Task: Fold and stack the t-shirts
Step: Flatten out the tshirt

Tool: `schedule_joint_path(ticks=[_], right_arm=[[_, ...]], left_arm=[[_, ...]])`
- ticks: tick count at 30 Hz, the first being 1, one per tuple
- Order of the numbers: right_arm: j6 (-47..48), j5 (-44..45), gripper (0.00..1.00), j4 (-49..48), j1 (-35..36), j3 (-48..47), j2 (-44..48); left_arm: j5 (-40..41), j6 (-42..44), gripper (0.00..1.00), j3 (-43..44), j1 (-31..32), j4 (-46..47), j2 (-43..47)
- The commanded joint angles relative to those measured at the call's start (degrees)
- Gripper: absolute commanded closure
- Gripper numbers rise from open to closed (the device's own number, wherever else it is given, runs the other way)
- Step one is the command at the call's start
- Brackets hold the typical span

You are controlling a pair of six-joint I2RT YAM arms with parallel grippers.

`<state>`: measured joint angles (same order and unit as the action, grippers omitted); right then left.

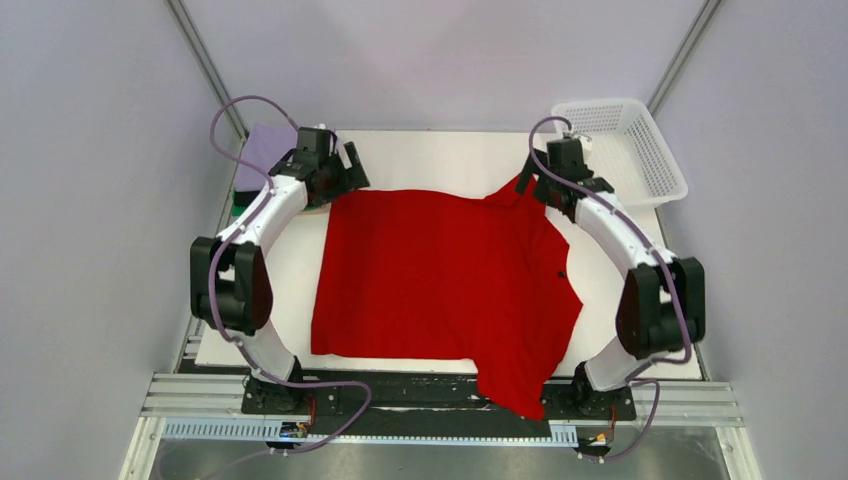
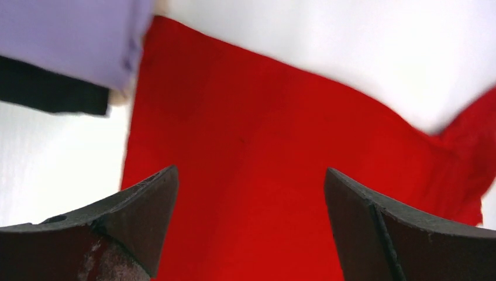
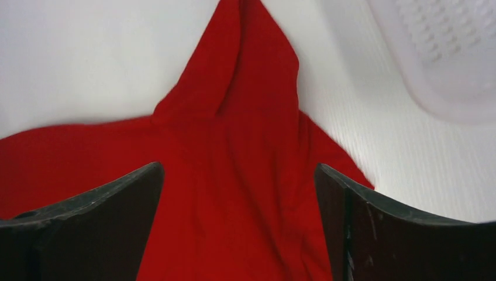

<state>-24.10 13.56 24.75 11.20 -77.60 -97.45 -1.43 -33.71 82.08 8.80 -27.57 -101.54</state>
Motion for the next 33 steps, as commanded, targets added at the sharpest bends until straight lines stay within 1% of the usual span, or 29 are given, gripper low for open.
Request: schedule_joint_path(ticks=[1,4,8,11,12,14,18,23,27,29,33], right_arm=[[-7.7,-6.2,0.00,0.2,-0.3,13.2,10.8],[-8.9,-8.6,0.00,-1.0,-1.1,20.9,13.7],[-9.0,-14.5,0.00,-2.5,-2.9,24.6,11.7],[-8.9,-13.7,0.00,-2.8,-3.3,25.3,8.8],[-9.3,-10.7,0.00,-2.4,-3.4,25.5,7.8],[-10.6,-7.8,0.00,-1.5,-3.6,26.0,6.2],[-13.1,-7.8,0.00,-1.3,-4.9,29.0,5.6],[-16.0,-6.8,0.00,-1.1,-8.5,33.5,8.0],[-15.5,-6.6,0.00,-1.1,-10.7,36.4,12.9],[-14.3,-6.7,0.00,-1.1,-13.1,36.8,14.7],[-11.6,-9.0,0.00,-1.2,-13.2,34.4,16.3]], left_arm=[[-2.3,1.8,0.00,-6.4,5.0,2.6,8.5],[-4.2,1.9,0.00,-13.1,6.3,5.7,10.4],[-8.8,1.1,0.00,-19.2,6.6,8.8,10.0],[-8.7,0.6,0.00,-22.9,6.7,10.1,9.7],[-8.5,0.4,0.00,-24.7,6.7,10.5,9.7],[-8.3,-0.1,0.00,-26.9,6.6,11.2,9.5],[-4.7,-0.7,0.00,-30.6,6.6,11.4,8.7],[-0.6,-0.6,0.00,-33.1,6.2,10.6,9.2],[1.1,-0.3,0.00,-33.4,5.5,9.2,10.1],[1.2,0.2,0.00,-33.4,5.4,8.5,10.5],[-0.4,0.9,0.00,-33.0,5.4,8.3,11.6]])
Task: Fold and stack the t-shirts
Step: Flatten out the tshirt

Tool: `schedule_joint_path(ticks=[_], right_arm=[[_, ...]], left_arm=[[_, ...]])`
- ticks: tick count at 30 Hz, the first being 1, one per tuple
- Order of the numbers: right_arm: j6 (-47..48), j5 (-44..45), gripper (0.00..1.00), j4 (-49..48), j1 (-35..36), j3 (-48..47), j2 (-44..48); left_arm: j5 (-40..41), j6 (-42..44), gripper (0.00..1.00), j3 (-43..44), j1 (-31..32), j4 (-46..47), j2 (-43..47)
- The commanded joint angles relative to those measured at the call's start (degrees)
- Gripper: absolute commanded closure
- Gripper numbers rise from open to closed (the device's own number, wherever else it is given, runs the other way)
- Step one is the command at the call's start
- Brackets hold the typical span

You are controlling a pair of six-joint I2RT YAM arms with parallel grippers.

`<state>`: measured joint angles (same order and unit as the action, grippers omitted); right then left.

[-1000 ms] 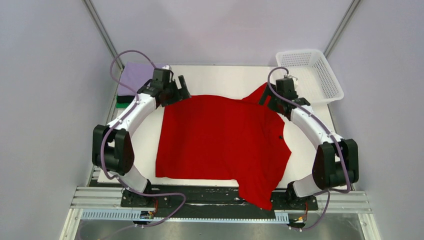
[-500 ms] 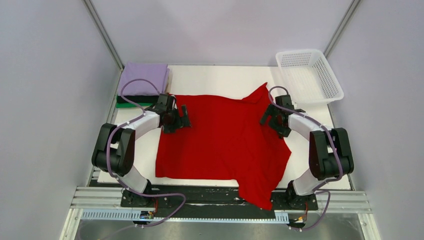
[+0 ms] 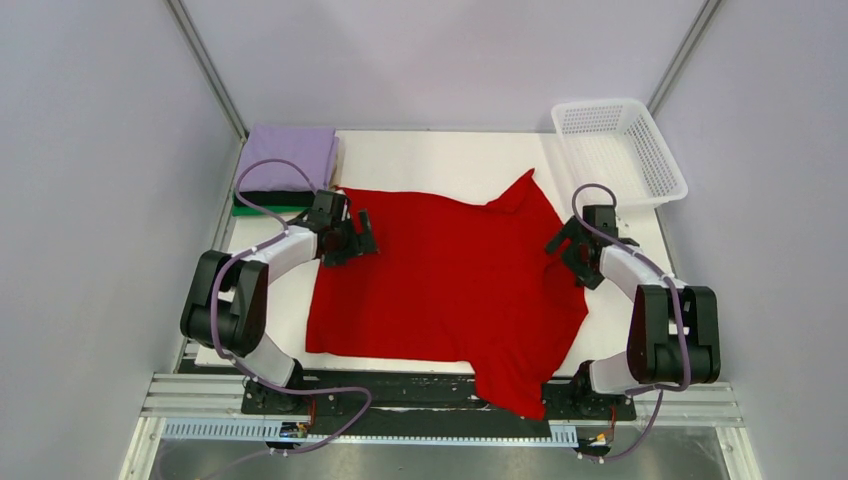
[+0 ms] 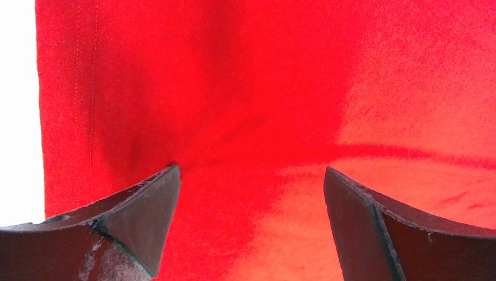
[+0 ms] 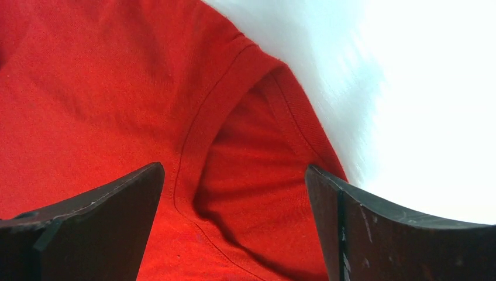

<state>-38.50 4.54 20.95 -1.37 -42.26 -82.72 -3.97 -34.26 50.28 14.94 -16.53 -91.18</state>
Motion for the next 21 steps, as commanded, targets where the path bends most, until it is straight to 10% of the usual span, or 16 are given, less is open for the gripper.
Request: schedule_joint_path(ticks=[1,10,21], right_arm=[[3.2,-0.9,0.00,2.6,-0.6,-2.1,1.8],[3.5,-3.0,0.00,2.3,6.9,-15.5,0.9],[-3.0,-10.2,0.00,-3.0,8.1,-36.5,-26.0]], left_arm=[[1.4,1.4,0.00,-0.9,-0.7,-2.7,1.8],[-3.2,1.5,0.00,4.8,-0.6,-2.4,4.6],[-7.3,2.6,0.00,6.1,-0.6,-0.3,0.7]])
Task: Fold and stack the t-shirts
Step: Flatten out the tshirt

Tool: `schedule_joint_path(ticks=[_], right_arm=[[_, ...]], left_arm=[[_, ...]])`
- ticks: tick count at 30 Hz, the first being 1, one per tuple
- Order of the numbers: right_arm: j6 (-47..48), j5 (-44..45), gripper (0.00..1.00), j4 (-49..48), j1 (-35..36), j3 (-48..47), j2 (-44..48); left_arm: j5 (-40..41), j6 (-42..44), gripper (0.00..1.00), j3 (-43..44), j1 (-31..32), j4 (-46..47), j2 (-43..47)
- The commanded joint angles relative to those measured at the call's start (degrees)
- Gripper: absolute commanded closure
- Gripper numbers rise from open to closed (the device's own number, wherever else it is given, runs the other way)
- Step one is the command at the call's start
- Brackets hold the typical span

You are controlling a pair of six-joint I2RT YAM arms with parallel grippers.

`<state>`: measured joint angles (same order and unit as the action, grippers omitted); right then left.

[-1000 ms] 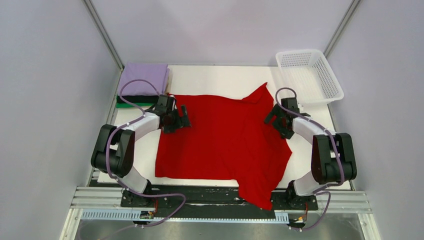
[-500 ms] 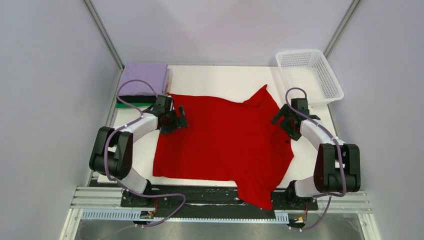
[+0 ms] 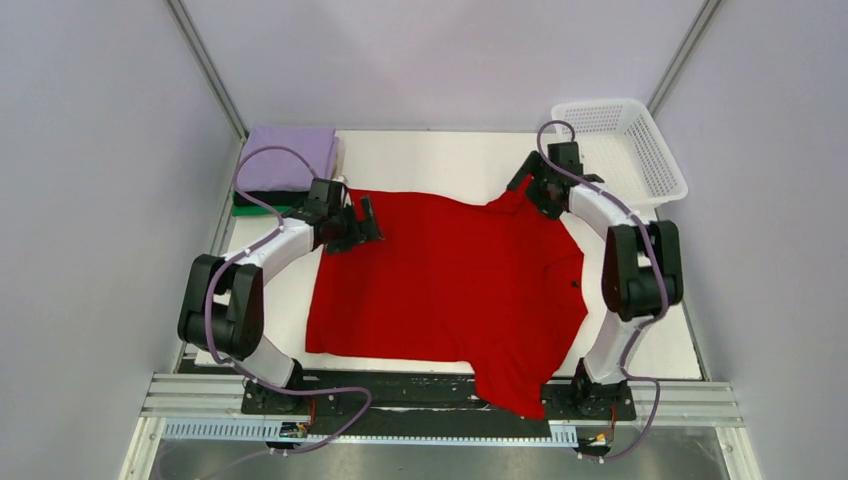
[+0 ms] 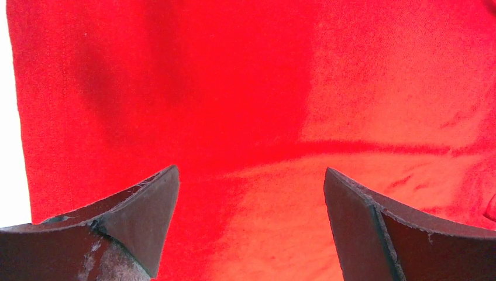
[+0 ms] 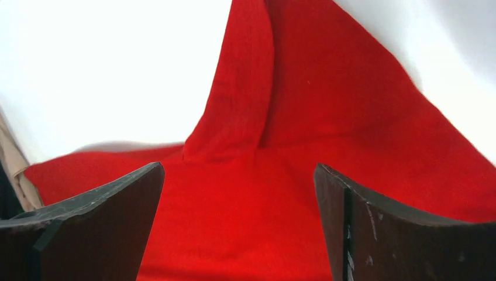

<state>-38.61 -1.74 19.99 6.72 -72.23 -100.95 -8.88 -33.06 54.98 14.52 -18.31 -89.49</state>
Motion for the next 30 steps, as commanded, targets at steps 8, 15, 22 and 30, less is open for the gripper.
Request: schedule_joint_path(ticks=[8,15,22,30], right_arm=[[-2.2,-6.1,0.00,-3.1,1.1,-13.7,-16.5],[-1.0,-4.7,0.00,-3.4,1.9,-14.0,-17.1],[-1.6,-6.4,0.00,-4.8,2.1,-14.8,-19.6],[-0.6,-6.9,0.01,-9.0,3.6,-22.0,-24.6]], left_arm=[[-1.7,3.0,0.00,-0.4,-0.2,2.2,-4.3],[-1.1,3.5,0.00,-0.6,-0.2,2.0,-5.8],[-1.5,3.5,0.00,-0.4,-0.2,2.2,-6.5],[-1.9,3.5,0.00,0.0,-0.2,2.3,-7.1]])
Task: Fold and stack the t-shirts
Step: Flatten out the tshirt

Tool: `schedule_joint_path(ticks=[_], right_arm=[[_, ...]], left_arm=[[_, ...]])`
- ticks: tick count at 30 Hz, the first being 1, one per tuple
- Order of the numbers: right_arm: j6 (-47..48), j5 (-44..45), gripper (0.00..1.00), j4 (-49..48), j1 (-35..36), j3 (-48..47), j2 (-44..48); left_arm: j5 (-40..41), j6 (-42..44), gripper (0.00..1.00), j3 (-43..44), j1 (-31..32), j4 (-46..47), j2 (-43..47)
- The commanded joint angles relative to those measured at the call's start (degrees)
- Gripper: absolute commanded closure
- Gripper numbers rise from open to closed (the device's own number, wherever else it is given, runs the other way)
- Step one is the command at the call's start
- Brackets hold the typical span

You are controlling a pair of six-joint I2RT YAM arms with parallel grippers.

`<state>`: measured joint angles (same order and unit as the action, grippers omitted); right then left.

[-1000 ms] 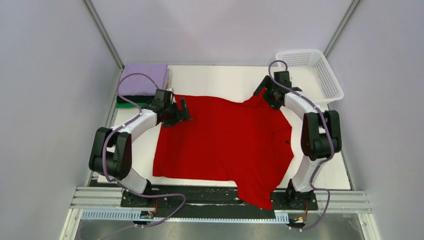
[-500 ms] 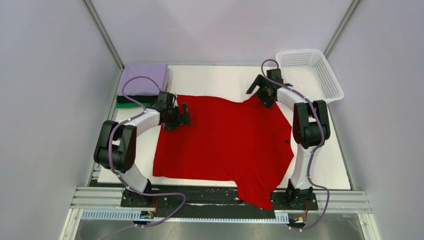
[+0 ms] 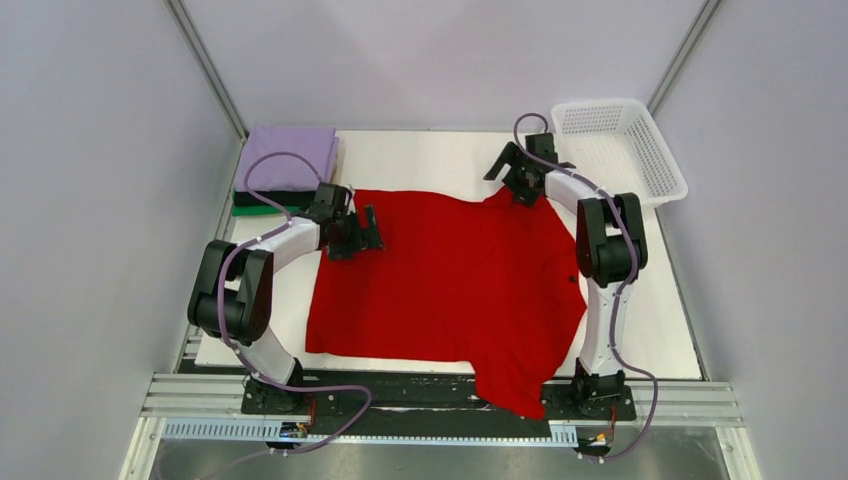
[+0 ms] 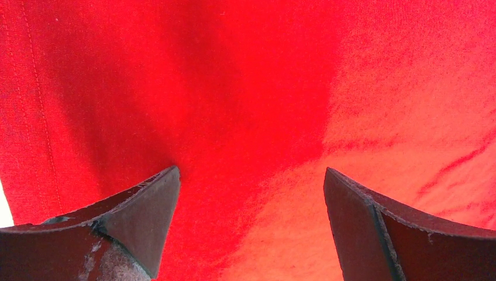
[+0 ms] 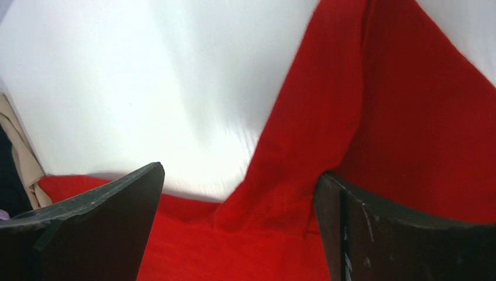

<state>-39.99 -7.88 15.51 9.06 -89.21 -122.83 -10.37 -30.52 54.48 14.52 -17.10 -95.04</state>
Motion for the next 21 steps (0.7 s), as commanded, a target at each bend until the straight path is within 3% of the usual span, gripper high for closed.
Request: schedule_joint_path(ticks=[1,15,18,21], right_arm=[[0.4,-1.4,0.01,-4.5,1.4,-6.5,-3.7],[-7.0,-1.9,0.00,-5.9,3.9,-35.5,-20.4],[-3.8,-1.6,0.00,-5.6,3.9,-34.0,-17.1],[3.3,-1.3,0.00,-5.2,3.9,-25.9,-9.8]], left_arm=[[-0.4,1.1,0.00,0.7,-0.2,1.0,-1.6],[1.5,1.9,0.00,2.8,-0.2,-1.2,-2.5],[2.3,1.9,0.00,3.3,-0.2,-2.0,-1.5],[2.8,1.7,0.00,3.7,-0.2,-2.6,-0.2]])
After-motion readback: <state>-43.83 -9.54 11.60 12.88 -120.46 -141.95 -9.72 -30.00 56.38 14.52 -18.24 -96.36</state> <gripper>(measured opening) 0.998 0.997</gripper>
